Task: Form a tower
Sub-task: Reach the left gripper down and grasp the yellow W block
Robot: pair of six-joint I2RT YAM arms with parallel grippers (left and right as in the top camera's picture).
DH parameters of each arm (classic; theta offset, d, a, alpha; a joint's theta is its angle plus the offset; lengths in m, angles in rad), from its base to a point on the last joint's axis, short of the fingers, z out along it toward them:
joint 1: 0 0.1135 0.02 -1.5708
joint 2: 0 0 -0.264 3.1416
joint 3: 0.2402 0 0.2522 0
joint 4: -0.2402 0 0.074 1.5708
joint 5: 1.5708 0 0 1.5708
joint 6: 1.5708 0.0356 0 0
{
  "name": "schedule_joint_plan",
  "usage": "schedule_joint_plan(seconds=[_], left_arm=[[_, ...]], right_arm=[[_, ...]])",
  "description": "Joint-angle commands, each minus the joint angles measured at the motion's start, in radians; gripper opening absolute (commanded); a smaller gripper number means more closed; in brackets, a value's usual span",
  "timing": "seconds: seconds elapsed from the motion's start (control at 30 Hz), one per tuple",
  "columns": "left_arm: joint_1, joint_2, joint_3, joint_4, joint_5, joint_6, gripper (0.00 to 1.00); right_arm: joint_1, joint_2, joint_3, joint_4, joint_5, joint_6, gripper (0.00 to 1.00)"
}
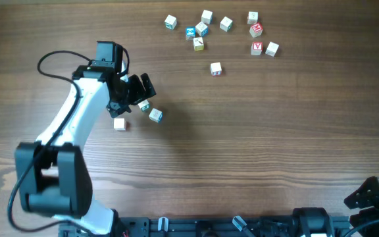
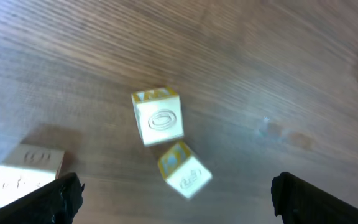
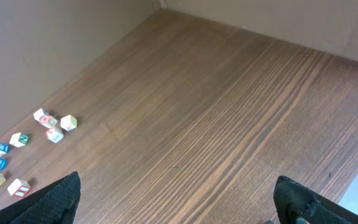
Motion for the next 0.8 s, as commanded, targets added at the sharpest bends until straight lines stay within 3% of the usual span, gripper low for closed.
schedule_joint_plan(seconds=[0.0, 0.07, 0.3, 0.37, 0.63, 0.73, 0.77], left_arm=[[-0.002, 0.102, 0.011, 0.053, -0.023, -0.014, 0.98], [-0.002, 0.13, 0.011, 0.083, -0.022, -0.014, 0.9], [-0.009, 0.152, 0.01, 0.126, -0.078, -0.01, 0.83], [-0.018, 0.154, 0.008, 0.125, -0.078, -0.009, 0.73], [-0.048, 0.217, -0.016, 0.128, -0.15, -0.006, 0.73], [-0.048, 0.229, -0.016, 0.128, -0.164, -0.006, 0.5], [-0.048, 0.227, -0.016, 0.128, -0.164, -0.006, 0.48]], right_arm=[[-0.004, -0.006, 0.003, 0.002, 0.02, 0.006, 1.0], [-0.004, -0.006, 0.003, 0.002, 0.02, 0.005, 1.0], [-0.004, -0.006, 0.003, 0.002, 0.02, 0.006, 1.0], [-0.004, -0.006, 0.003, 0.002, 0.02, 0.006, 1.0], [-0.004, -0.006, 0.003, 0.002, 0.02, 0.006, 1.0], [-0.004, -0.006, 0.003, 0.002, 0.02, 0.006, 1.0], [-0.004, -0.006, 0.003, 0.002, 0.02, 0.006, 1.0]])
